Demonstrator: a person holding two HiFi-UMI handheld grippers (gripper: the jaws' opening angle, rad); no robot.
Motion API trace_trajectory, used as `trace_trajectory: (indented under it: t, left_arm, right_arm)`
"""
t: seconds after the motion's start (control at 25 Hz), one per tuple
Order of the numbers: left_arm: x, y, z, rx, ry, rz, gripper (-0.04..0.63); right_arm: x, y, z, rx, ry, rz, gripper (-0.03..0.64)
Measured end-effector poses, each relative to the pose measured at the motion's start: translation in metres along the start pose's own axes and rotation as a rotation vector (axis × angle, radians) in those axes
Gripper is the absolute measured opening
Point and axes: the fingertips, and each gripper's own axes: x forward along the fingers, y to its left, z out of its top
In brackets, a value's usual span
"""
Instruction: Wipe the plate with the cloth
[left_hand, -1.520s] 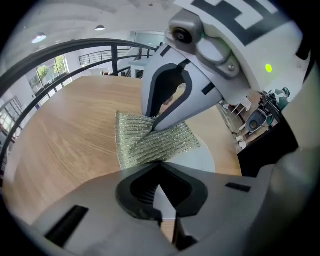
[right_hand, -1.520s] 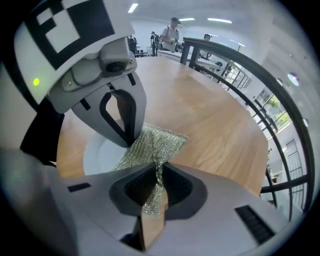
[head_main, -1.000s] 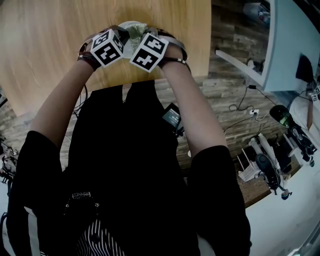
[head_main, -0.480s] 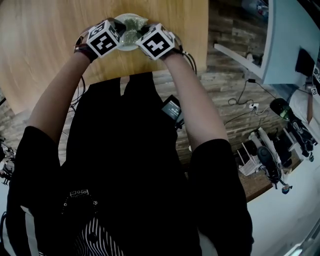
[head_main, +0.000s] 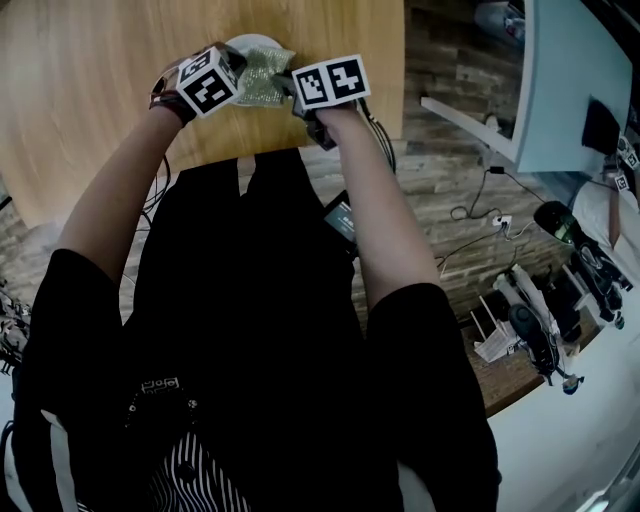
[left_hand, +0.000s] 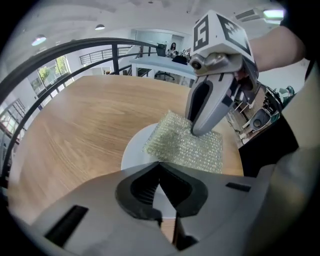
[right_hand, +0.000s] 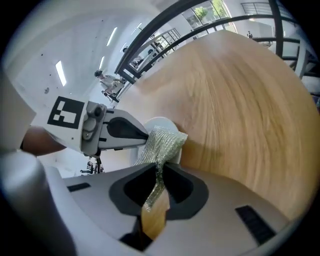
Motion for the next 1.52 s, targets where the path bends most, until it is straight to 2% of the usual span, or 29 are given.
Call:
trace_trajectory:
  t: [0.16,0.24,0.32,0.48,0.64,0.8,0.92,1.04,1.12,1.2,1.24,1.28,1.44,1.52]
  left_arm:
    - [-0.004,0.002,-0.003,0.046,0.006,0.055,-0.005]
    - [-0.008,0.006,-0.008,0.015,-0.027,0.064,-0.005]
    - [-0.011,0.011,-0.012,-0.046,-0.055,0.051,-0.005]
    - [-0.012,0.017,-0.015,-0.022,0.008,0.057,-0.005]
    - [-0.032,0.015,-0.018,-0.150,-0.071,0.035,-0.005]
    - [-0.078,0.014,-0.014,-0.327,-0.267,-0.008,-0.005]
    - [-0.132,0.013,-0.018,-0.500,-0.451,-0.022,-0.005]
    - [-0.185,-0.010,-0.016,-0.596,-0.589,-0.031,-0.005]
    - [-0.225,-0.015,-0.011,-0.665,-0.706,-0.011,-0.005]
    - [-0.271,-0.008,-0.005,-0.751,-0.867,0.048,-0.005]
    - [-0.293,-0.005,0.001,-0.770,-0.936,0.074,-0.005]
    - [-0.312,-0.006,0.008,-0.758,-0.981,0.094,-0.005]
    - [-0.367,-0.023,0.058,-0.564,-1.029,0.150,-0.005]
    - [-0.396,-0.031,0.081,-0.501,-1.074,0.170,-0.005]
  right_arm:
    - [-0.038,0.008,0.008,0.019,-0.112,0.028,0.043]
    - [-0.056,0.021,0.010,-0.002,-0.147,0.049,0.043]
    - [-0.071,0.024,0.006,-0.050,-0.149,0.023,0.043]
    - [-0.094,0.019,-0.005,-0.109,-0.154,-0.032,0.043]
    - [-0.119,0.017,-0.002,-0.109,-0.200,-0.017,0.043]
    - [-0.139,0.016,0.017,-0.058,-0.310,0.055,0.043]
    - [-0.144,0.024,0.038,-0.083,-0.344,0.081,0.043]
    - [-0.155,0.040,0.051,-0.121,-0.368,0.108,0.043]
    - [-0.163,0.058,0.060,-0.169,-0.382,0.109,0.043]
    - [-0.174,0.083,0.072,-0.246,-0.404,0.104,0.043]
    - [-0.182,0.099,0.078,-0.292,-0.424,0.109,0.043]
    - [-0.191,0.117,0.086,-0.341,-0.452,0.117,0.043]
    - [-0.245,0.181,0.114,-0.497,-0.607,0.111,0.041]
    - [-0.268,0.210,0.124,-0.547,-0.667,0.124,0.040]
